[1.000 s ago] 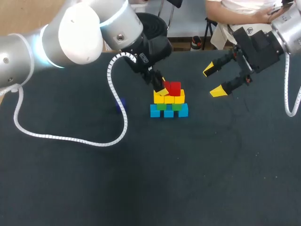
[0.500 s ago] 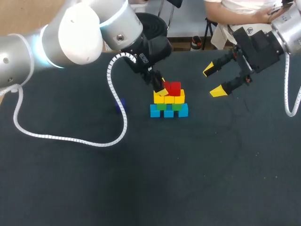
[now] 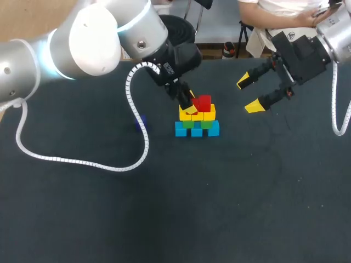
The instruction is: Place the blue cubes, place green cubes on the blue cubes, place the yellow cubes on the green cubes, then place the red cubes on the yellow cubes, and place purple cube on the red cubes.
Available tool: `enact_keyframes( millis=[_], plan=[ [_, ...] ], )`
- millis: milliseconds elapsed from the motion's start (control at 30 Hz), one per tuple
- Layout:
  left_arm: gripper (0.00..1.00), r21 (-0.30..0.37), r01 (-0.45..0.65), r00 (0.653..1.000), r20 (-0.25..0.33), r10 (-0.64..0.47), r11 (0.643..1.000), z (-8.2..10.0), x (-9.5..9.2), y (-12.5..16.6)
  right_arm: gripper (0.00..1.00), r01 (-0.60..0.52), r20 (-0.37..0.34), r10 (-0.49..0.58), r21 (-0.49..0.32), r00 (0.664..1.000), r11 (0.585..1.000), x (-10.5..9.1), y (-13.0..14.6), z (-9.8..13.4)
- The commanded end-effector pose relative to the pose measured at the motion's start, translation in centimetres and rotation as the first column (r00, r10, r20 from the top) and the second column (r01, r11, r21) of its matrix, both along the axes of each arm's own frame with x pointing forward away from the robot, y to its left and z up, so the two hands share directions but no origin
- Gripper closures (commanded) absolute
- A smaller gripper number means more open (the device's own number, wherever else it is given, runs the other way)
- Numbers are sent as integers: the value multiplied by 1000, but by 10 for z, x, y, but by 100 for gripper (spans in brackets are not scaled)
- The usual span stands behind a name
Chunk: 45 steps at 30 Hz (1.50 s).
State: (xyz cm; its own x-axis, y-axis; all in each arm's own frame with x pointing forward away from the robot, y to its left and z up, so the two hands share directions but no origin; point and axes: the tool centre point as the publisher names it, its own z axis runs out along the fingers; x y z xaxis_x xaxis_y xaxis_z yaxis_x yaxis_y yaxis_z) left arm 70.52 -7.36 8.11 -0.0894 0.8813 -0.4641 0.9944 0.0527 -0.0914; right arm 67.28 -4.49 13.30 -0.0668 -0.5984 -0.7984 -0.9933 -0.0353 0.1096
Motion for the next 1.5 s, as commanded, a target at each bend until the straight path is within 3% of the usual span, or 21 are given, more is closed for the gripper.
enact_keyframes(
  millis=[33, 467, 733, 767, 833, 867, 900, 1200, 1500],
  plan=[
    [0, 4, -7, 1000, 3, 7, 1000, 1, 0, 0, 0, 2, 2, -2, 0, 1000, 1000, -1, 0, 0],
    [0, -60, -83, 996, 19, 84, 995, 20, -2, 9, 0, 2, 2, -2, 0, 1000, 1000, -1, 0, 0],
    [0, -88, -89, 990, 105, 98, 992, 51, -25, 13, 0, 2, 2, -2, 0, 1000, 1000, -1, 0, 0],
    [4, -87, -85, 989, 116, 95, 993, 53, -29, 13, 0, 2, 2, -2, 0, 1000, 1000, -1, 0, 0],
    [52, -88, -84, 986, 137, 96, 993, 57, -37, 13, 0, 2, 2, -2, 0, 1000, 1000, -1, 0, 0],
    [63, -91, -80, 985, 143, 93, 993, 58, -40, 13, 0, 2, 2, -2, 0, 1000, 1000, -1, 0, 0],
    [100, -85, -83, 983, 155, 95, 993, 59, -44, 13, 0, 2, 2, -2, 0, 1000, 1000, -1, 0, 0],
    [100, -45, -127, 971, 199, 133, 991, 51, -76, 13, 0, 2, 2, -2, 0, 1000, 1000, -1, 0, 0],
    [100, -28, -183, 960, 210, 185, 983, 38, -77, 9, 0, 2, 2, -2, 0, 1000, 1000, -1, 0, 0]
  ],
)
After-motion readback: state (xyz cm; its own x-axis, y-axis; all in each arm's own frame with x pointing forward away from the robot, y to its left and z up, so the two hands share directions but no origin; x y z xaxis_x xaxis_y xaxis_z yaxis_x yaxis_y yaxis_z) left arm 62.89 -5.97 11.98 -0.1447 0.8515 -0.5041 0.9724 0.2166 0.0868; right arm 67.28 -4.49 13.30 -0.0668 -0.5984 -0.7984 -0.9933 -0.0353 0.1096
